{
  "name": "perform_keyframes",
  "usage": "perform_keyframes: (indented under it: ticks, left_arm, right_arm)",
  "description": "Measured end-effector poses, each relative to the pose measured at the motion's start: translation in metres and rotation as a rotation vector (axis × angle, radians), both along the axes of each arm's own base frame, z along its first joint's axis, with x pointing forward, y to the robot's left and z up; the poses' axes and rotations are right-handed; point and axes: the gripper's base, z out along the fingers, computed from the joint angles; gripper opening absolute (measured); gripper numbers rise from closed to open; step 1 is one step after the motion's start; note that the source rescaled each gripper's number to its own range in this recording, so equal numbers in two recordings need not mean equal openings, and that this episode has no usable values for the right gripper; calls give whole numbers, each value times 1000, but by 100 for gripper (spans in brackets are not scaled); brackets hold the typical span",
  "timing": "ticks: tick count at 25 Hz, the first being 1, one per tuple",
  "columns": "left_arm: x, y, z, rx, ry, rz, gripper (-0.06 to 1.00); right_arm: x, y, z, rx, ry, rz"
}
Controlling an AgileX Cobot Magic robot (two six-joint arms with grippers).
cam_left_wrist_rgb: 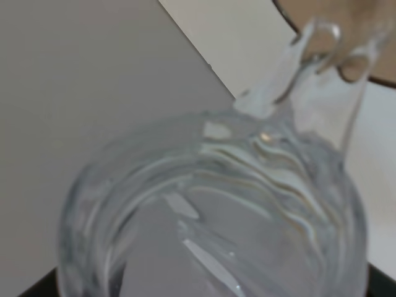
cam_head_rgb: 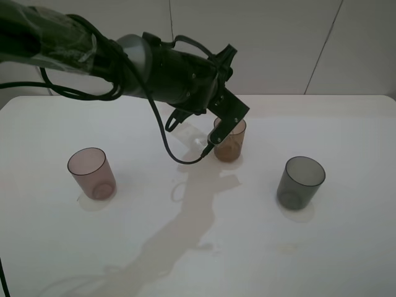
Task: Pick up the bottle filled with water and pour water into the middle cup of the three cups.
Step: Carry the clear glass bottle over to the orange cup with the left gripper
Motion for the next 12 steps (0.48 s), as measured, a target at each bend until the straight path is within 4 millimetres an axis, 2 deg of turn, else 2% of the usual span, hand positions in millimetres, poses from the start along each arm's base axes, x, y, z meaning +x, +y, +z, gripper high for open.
perform_keyframes:
  ticks: [12]
  left_arm:
    - [3, -1, 1, 14, -22, -57, 1]
  right_arm:
    - [0, 0, 0, 0, 0, 0]
